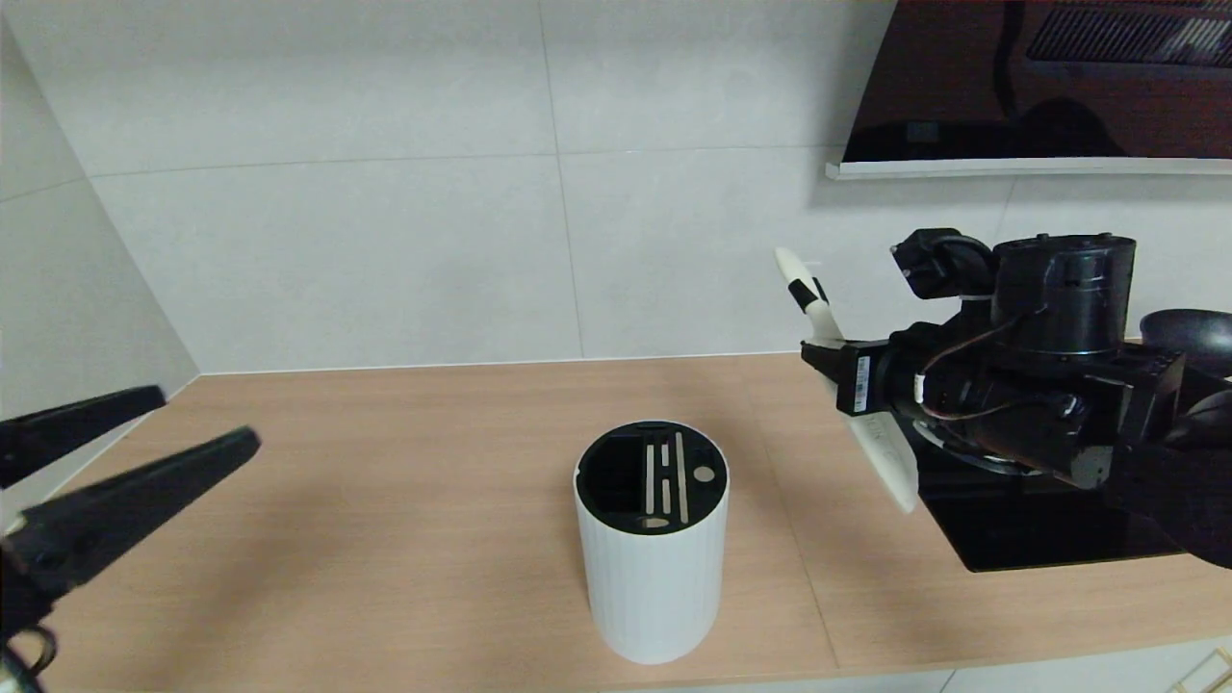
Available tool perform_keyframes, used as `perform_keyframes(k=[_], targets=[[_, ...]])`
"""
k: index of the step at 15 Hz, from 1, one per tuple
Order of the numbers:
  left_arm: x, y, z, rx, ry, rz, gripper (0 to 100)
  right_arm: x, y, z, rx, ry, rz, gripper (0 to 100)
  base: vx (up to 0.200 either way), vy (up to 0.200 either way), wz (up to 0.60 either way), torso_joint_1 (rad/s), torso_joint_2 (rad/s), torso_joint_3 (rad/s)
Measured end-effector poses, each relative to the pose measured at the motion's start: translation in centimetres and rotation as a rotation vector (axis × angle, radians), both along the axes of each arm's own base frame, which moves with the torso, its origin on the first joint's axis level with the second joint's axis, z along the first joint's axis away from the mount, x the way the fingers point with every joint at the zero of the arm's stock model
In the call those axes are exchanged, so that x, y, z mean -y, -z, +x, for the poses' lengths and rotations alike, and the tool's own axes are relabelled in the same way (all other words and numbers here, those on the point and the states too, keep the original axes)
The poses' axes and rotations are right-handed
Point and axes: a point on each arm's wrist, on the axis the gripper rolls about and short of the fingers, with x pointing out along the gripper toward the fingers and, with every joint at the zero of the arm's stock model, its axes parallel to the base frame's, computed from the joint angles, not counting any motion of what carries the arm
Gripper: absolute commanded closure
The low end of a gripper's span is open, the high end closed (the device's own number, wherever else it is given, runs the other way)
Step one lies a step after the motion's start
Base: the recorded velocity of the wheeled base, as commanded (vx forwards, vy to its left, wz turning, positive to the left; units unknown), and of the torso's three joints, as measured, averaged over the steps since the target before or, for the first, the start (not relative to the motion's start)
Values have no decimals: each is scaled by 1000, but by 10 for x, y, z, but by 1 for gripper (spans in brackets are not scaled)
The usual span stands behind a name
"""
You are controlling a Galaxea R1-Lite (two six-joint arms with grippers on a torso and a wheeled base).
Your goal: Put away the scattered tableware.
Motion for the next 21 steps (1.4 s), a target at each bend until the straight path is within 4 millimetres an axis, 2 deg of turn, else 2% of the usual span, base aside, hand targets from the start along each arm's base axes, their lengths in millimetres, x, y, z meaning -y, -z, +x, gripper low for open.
perform_keyframes(k=[3, 6, 8, 12, 21], targets=[[22, 4, 56, -73, 105, -55, 0, -18, -6, -20, 2, -74, 24, 100, 0, 0, 0, 0, 0, 0], [55, 15, 81, -201, 222, -218, 0, -30, -3, -39, -3, -139, 19, 100, 0, 0, 0, 0, 0, 0], [77, 19, 89, -250, 302, -342, 0, -39, 0, -51, -12, -187, 10, 100, 0, 0, 0, 0, 0, 0], [103, 30, 94, -351, 390, -503, 0, -57, 1, -70, -22, -271, 22, 100, 0, 0, 0, 0, 0, 0], [138, 43, 93, -499, 480, -628, 0, -82, 4, -94, -56, -375, 62, 100, 0, 0, 0, 0, 0, 0]])
